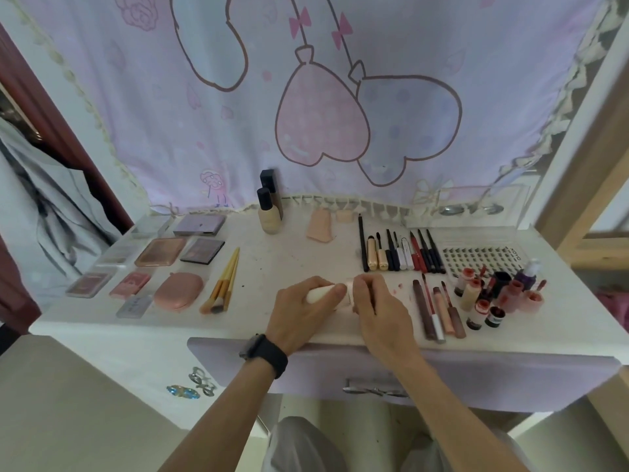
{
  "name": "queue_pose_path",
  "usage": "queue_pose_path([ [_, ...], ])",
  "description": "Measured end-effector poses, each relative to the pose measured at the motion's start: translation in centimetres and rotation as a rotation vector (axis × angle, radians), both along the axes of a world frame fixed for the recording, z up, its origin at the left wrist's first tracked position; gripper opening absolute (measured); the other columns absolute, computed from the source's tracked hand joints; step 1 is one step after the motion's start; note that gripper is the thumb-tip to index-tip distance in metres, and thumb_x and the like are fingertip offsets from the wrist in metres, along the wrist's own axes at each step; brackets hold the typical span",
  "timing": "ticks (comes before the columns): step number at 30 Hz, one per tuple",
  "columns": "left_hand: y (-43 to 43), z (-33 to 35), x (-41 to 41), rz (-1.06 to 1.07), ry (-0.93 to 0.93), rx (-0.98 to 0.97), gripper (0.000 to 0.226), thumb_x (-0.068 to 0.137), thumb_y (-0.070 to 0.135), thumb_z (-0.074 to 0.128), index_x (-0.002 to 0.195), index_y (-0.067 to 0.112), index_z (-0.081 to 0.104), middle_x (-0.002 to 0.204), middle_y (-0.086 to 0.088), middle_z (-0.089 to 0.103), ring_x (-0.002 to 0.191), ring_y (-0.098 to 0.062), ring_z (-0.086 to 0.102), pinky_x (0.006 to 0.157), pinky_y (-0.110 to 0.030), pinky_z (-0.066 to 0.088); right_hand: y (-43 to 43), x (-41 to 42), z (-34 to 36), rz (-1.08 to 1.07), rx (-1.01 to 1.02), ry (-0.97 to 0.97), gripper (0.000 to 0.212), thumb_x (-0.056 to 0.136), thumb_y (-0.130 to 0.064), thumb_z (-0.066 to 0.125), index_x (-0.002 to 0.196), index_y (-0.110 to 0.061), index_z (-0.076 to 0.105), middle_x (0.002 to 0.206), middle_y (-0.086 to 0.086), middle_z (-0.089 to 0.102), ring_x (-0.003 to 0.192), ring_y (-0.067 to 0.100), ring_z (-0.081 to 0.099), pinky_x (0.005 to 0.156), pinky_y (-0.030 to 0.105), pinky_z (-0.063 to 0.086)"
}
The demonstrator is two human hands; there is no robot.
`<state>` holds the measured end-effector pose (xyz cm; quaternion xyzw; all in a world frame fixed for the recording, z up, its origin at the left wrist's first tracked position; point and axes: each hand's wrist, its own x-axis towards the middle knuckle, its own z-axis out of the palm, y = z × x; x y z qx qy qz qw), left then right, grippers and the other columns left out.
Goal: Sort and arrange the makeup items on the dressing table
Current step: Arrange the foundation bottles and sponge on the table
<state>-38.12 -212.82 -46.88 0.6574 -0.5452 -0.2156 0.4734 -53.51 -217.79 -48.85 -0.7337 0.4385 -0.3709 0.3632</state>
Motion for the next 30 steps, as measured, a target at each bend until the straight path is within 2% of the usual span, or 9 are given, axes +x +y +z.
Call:
queue_pose_path([
  [3,-0.7,0.5,0.6,-0.014,0.105,0.086,0.065,0.075,0.079,0.051,0.078,0.019,0.074,0.069,0.001,0.073,0.067,-0.012,0.069,0.064,-0.025,0.052,0.3,-0.3,-0.1,0.036,-0.084,-0.017,0.024,0.102,-0.061,0.029,0.114,-0.049,0.045,0.092,-0.028,0.061,0.075,0.002,0.060,0.063,0.025,0.044],
  [7,-1.1,0.5,1.0,-0.024,0.168,0.120,0.064,0.081,0.076,0.049,0.080,0.018,0.075,0.062,-0.006,0.072,0.064,-0.018,0.070,0.070,-0.033,0.054,0.1,-0.3,0.2,0.006,-0.030,-0.111,0.043,0.093,-0.074,0.036,0.125,-0.048,0.049,0.105,-0.030,0.060,0.065,0.006,0.057,0.058,0.021,0.045],
  [12,-1.0,0.6,0.8,-0.010,0.195,0.114,0.070,0.077,0.080,0.049,0.079,0.015,0.076,0.058,-0.008,0.070,0.058,-0.018,0.069,0.062,-0.026,0.054,0.2,-0.1,0.3,0.016,-0.009,-0.152,0.031,0.098,-0.064,0.043,0.107,-0.040,0.059,0.066,-0.019,0.057,0.053,0.003,0.050,0.050,0.016,0.039],
  [15,-0.9,0.9,0.7,-0.004,0.227,0.110,0.068,0.078,0.079,0.048,0.075,0.017,0.076,0.057,-0.008,0.069,0.056,-0.018,0.068,0.057,-0.019,0.051,0.1,-0.6,0.4,0.049,0.039,-0.207,0.022,0.098,-0.057,0.049,0.110,-0.043,0.062,0.067,-0.014,0.061,0.053,0.004,0.049,0.051,0.018,0.041],
  [19,-0.8,0.9,0.6,0.002,0.232,0.121,0.073,0.076,0.080,0.050,0.072,0.011,0.073,0.059,-0.007,0.070,0.055,-0.018,0.068,0.053,-0.018,0.050,0.6,-0.8,1.2,0.118,0.072,-0.242,0.025,0.094,-0.063,0.051,0.108,-0.044,0.059,0.085,-0.008,0.067,0.061,0.021,0.059,0.059,0.040,0.054],
  [21,-0.9,0.9,0.6,0.006,0.219,0.141,0.075,0.074,0.082,0.049,0.073,0.011,0.073,0.059,-0.007,0.070,0.055,-0.018,0.068,0.054,-0.020,0.051,0.5,-0.9,1.1,0.109,0.088,-0.257,0.013,0.096,-0.046,0.062,0.106,-0.042,0.057,0.087,-0.008,0.067,0.062,0.021,0.060,0.064,0.046,0.056],
  [23,-0.9,0.9,0.5,0.014,0.224,0.158,0.073,0.075,0.080,0.049,0.075,0.012,0.074,0.060,-0.007,0.070,0.055,-0.017,0.067,0.055,-0.022,0.052,0.4,-0.9,0.7,0.093,0.091,-0.267,0.023,0.096,-0.030,0.067,0.109,-0.043,0.054,0.095,-0.013,0.068,0.066,0.019,0.062,0.064,0.041,0.057],
  [26,-1.0,0.9,0.5,0.012,0.229,0.171,0.068,0.081,0.076,0.049,0.072,0.014,0.075,0.059,-0.008,0.070,0.055,-0.016,0.067,0.055,-0.019,0.050,0.5,-0.9,0.3,0.091,0.084,-0.273,0.034,0.096,-0.025,0.068,0.124,-0.041,0.056,0.100,-0.021,0.065,0.071,0.013,0.062,0.065,0.027,0.054],
  [30,-1.1,1.0,0.4,0.014,0.244,0.175,0.064,0.084,0.074,0.048,0.068,0.018,0.072,0.060,-0.007,0.070,0.053,-0.017,0.066,0.054,-0.018,0.048,0.7,-0.8,0.0,0.091,0.037,-0.297,0.030,0.097,-0.019,0.065,0.124,-0.031,0.062,0.096,-0.013,0.064,0.076,0.009,0.059,0.061,0.018,0.048],
])
